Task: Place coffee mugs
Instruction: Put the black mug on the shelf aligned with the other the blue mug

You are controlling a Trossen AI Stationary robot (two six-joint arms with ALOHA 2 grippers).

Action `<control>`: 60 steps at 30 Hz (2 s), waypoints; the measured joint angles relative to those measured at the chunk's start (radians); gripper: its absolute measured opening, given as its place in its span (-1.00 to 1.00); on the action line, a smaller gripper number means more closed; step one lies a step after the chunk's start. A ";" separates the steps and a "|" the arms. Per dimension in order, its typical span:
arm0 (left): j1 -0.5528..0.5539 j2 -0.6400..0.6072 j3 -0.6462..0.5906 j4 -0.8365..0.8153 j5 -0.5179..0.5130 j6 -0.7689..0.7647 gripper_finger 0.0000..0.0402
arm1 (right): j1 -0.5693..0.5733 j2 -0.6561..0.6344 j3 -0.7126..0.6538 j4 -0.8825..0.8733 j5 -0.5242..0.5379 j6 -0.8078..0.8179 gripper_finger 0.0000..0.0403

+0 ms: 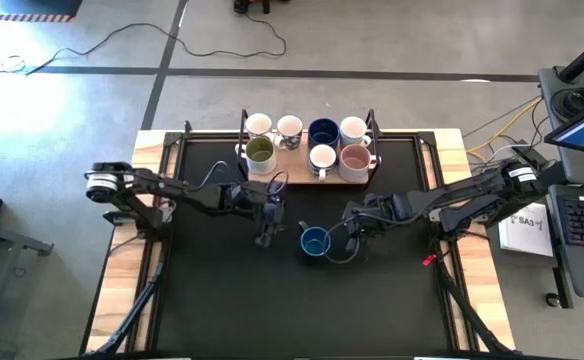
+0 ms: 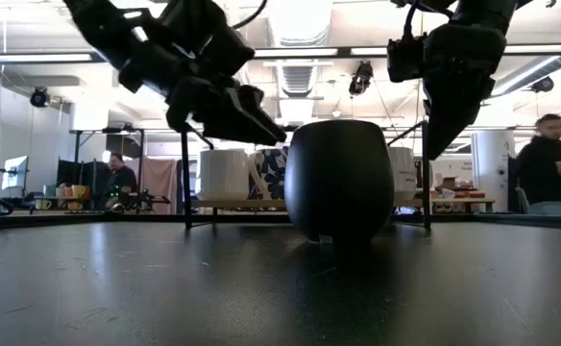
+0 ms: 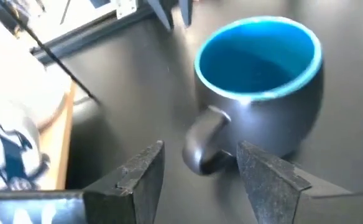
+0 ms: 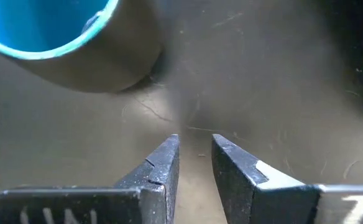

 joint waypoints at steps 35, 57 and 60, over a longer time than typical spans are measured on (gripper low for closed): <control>0.113 0.263 0.311 -0.405 0.338 0.122 -0.73 | -0.066 0.000 -0.002 -0.002 0.000 -0.072 -0.58; 0.066 0.127 0.296 -0.675 0.150 -0.143 -0.72 | -0.144 -0.017 -0.003 -0.032 0.002 -0.223 -0.58; 0.054 0.099 0.265 -0.679 0.127 -0.205 -0.72 | -0.144 -0.048 -0.018 -0.020 0.004 -0.282 -0.58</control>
